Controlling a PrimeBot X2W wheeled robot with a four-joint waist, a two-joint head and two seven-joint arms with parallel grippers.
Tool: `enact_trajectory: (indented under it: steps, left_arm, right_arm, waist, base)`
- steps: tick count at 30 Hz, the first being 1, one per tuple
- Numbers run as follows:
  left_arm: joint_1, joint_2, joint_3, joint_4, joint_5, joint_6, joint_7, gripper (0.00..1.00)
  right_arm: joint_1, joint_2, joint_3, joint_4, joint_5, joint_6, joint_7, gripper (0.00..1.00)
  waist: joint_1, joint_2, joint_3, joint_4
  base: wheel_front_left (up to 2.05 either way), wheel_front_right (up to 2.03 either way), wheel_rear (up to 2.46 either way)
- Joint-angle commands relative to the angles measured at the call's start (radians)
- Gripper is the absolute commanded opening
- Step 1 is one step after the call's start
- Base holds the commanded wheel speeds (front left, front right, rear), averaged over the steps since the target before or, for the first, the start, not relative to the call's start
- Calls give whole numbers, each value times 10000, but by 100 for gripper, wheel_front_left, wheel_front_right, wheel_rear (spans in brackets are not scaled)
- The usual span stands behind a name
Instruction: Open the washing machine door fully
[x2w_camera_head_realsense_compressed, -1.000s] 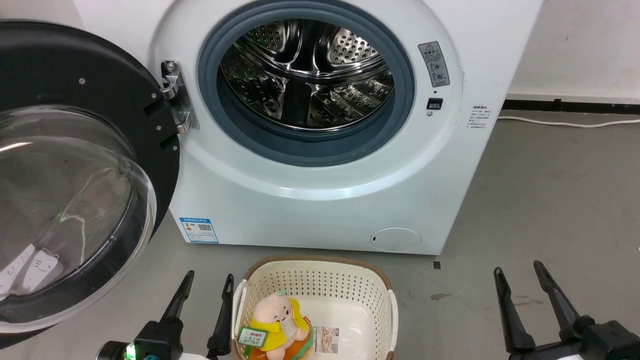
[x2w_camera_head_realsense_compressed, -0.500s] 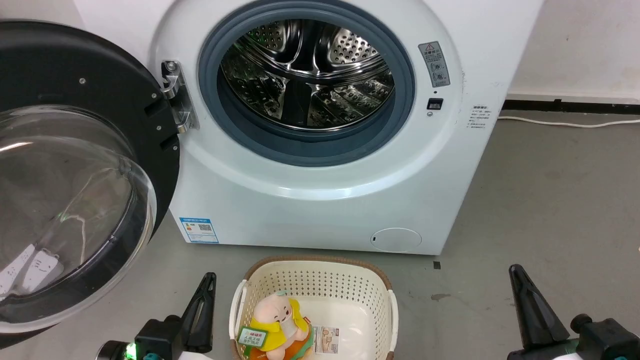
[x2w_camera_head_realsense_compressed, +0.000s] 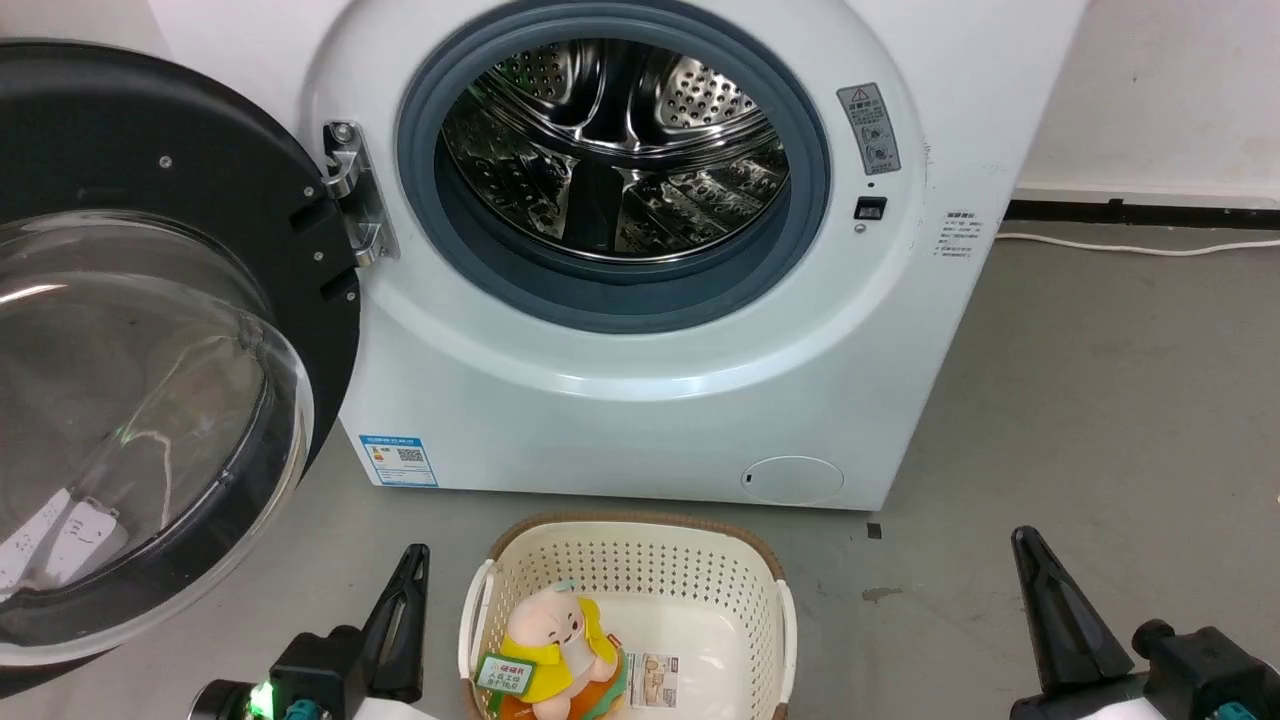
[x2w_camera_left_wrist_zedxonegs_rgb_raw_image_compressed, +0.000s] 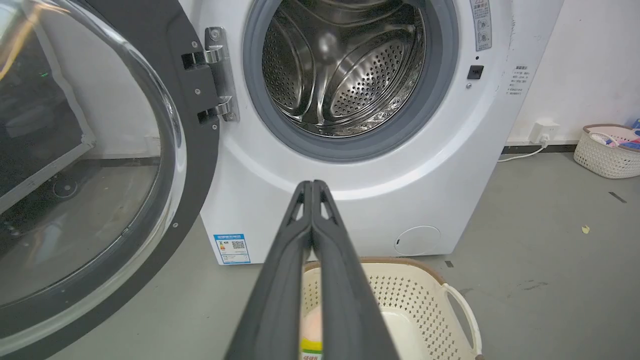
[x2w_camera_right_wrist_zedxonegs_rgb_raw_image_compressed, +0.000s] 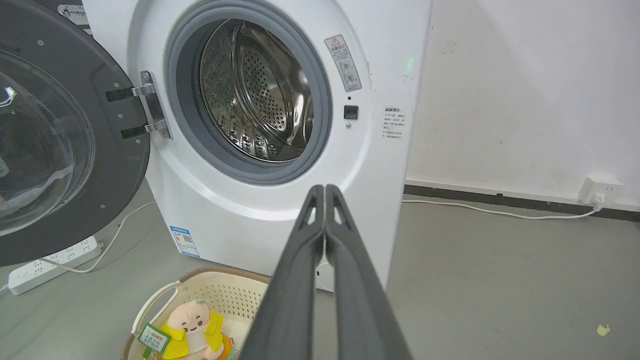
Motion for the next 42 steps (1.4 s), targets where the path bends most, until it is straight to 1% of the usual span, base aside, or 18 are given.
enact_trajectory:
  steps: [1,42]
  left_arm:
    - [-114,-45,57,-88,95,57,84,0]
    - [-311,-124,216,-410,303,291,902,0]
  right_arm:
    - [-142,3,14,48,-84,2,87,0]
    - [-540,8,120,163,-366,4,908,0]
  waist:
    - [-1,-1,-1,1]
    - [-1,-1,-18,10]
  base:
    - [0,0,0]
    - [0,0,0]
